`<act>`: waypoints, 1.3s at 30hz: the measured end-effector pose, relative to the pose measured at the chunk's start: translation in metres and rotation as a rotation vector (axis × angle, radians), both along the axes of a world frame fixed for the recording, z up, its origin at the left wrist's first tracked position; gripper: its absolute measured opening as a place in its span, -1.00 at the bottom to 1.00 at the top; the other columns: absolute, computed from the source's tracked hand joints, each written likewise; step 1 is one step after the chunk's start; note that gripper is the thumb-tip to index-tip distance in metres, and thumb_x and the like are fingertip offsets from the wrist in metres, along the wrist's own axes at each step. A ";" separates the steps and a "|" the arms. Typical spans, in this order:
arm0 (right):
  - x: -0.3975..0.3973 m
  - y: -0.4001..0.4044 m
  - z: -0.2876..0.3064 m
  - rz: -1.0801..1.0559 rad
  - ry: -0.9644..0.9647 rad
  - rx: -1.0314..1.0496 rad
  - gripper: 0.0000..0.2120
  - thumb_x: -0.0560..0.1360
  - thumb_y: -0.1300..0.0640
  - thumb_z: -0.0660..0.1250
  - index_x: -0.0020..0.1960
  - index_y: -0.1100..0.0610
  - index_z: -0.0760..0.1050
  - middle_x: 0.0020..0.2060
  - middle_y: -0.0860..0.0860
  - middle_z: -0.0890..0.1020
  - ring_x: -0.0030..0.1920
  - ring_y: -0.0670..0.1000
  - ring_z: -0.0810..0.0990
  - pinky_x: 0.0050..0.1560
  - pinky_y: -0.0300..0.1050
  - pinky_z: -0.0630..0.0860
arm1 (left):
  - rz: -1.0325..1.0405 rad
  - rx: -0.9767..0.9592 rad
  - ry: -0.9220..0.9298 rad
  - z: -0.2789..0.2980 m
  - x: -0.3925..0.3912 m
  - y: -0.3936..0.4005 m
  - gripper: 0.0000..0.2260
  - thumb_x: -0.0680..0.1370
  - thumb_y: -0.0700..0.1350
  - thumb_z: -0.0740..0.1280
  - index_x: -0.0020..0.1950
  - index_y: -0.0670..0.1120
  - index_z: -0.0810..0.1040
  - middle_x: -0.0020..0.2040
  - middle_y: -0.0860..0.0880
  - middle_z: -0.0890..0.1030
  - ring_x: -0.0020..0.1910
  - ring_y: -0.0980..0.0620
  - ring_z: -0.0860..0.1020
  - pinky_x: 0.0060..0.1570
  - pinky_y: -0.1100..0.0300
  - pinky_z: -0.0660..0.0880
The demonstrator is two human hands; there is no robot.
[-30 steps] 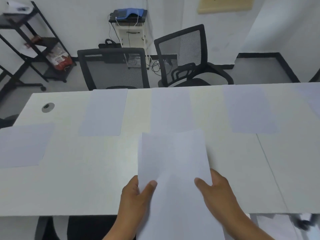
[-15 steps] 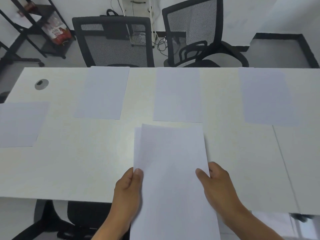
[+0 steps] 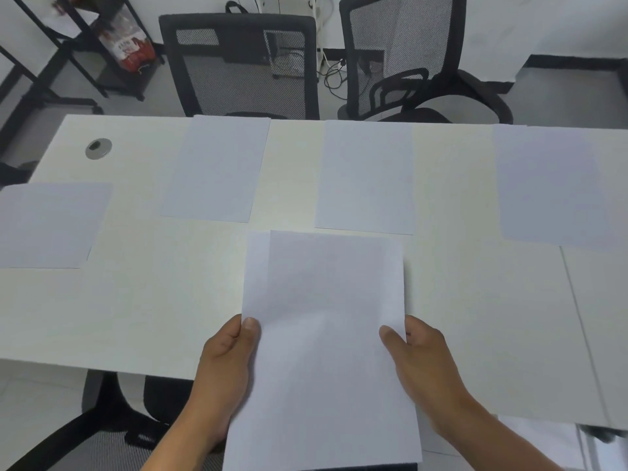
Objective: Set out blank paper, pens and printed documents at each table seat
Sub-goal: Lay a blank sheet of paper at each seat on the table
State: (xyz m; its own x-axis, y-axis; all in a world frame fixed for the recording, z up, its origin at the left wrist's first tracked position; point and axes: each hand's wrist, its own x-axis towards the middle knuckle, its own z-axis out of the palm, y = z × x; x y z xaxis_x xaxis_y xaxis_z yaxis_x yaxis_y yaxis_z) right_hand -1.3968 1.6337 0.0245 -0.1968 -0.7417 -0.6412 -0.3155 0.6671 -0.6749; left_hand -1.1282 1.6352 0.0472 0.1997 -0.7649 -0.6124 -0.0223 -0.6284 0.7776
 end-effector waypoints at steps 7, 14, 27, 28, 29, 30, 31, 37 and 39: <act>0.002 -0.002 -0.005 0.027 0.106 -0.026 -0.62 0.66 0.00 0.28 -0.14 0.24 0.26 -0.32 0.01 0.33 -0.35 0.02 0.25 -0.27 -0.05 0.27 | 0.019 -0.141 -0.072 0.024 0.032 -0.012 -0.67 0.78 -0.02 0.27 0.05 -0.29 0.57 -0.06 -0.08 0.63 -0.04 -0.01 0.56 0.06 0.01 0.46; 0.000 0.000 -0.005 0.036 0.165 -0.024 -0.63 0.71 0.05 0.25 -0.18 0.08 0.15 -0.29 0.01 0.26 -0.31 0.01 0.21 -0.26 -0.04 0.20 | 0.091 -0.196 -0.106 0.061 0.047 -0.018 -0.73 0.78 -0.08 0.26 0.11 -0.13 0.74 0.10 -0.05 0.79 0.04 0.11 0.71 0.17 0.10 0.58; 0.003 -0.001 -0.042 0.095 0.209 0.025 -0.61 0.75 0.03 0.22 -0.19 0.04 0.17 -0.26 -0.08 0.32 -0.29 -0.07 0.26 -0.28 -0.12 0.22 | 0.114 -0.160 0.006 0.047 0.055 -0.010 -0.72 0.79 -0.08 0.25 0.17 -0.25 0.66 0.11 0.04 0.74 0.14 0.05 0.65 0.29 0.11 0.48; 0.002 -0.002 -0.043 0.090 0.219 0.030 -0.61 0.75 0.02 0.22 -0.20 0.02 0.17 -0.26 -0.10 0.32 -0.29 -0.08 0.26 -0.29 -0.14 0.23 | 0.114 -0.165 0.009 0.047 0.057 -0.009 -0.72 0.79 -0.08 0.25 0.17 -0.25 0.65 0.11 0.03 0.73 0.14 0.05 0.64 0.30 0.10 0.48; 0.001 -0.003 -0.045 0.087 0.232 0.032 -0.62 0.75 0.02 0.22 -0.20 0.03 0.19 -0.27 -0.09 0.34 -0.30 -0.07 0.28 -0.28 -0.13 0.25 | 0.114 -0.168 0.006 0.047 0.058 -0.009 -0.72 0.79 -0.08 0.25 0.16 -0.24 0.66 0.12 0.02 0.73 0.13 0.07 0.64 0.29 0.13 0.51; 0.001 -0.004 -0.046 0.086 0.248 0.034 -0.62 0.74 0.02 0.23 -0.20 0.06 0.22 -0.27 -0.07 0.37 -0.30 -0.06 0.31 -0.27 -0.11 0.27 | 0.114 -0.171 0.001 0.048 0.060 -0.010 -0.72 0.79 -0.08 0.24 0.14 -0.22 0.67 0.12 0.02 0.75 0.12 0.10 0.65 0.25 0.19 0.57; 0.001 -0.005 -0.047 0.089 0.260 0.036 -0.62 0.74 0.02 0.22 -0.20 0.08 0.24 -0.28 -0.06 0.40 -0.30 -0.05 0.34 -0.26 -0.09 0.29 | 0.106 -0.178 0.003 0.048 0.061 -0.011 -0.72 0.78 -0.08 0.24 0.14 -0.22 0.68 0.14 0.03 0.76 0.12 0.12 0.66 0.20 0.27 0.60; 0.008 -0.013 -0.047 0.119 0.279 0.032 -0.60 0.75 0.02 0.22 -0.22 -0.04 0.17 -0.27 -0.13 0.34 -0.23 -0.04 0.36 -0.28 -0.14 0.24 | 0.095 -0.183 0.014 0.044 0.063 -0.014 -0.67 0.74 -0.03 0.28 0.21 -0.29 0.64 0.17 -0.04 0.76 0.13 0.06 0.67 0.17 0.24 0.61; 0.011 -0.015 -0.048 0.118 0.272 0.025 -0.60 0.75 0.04 0.23 -0.23 0.03 0.20 -0.29 -0.08 0.38 -0.30 -0.05 0.35 -0.30 -0.12 0.25 | 0.078 -0.155 0.011 0.044 0.060 -0.013 -0.70 0.78 -0.08 0.24 0.21 -0.26 0.66 0.19 -0.14 0.77 0.10 0.09 0.70 0.05 0.37 0.62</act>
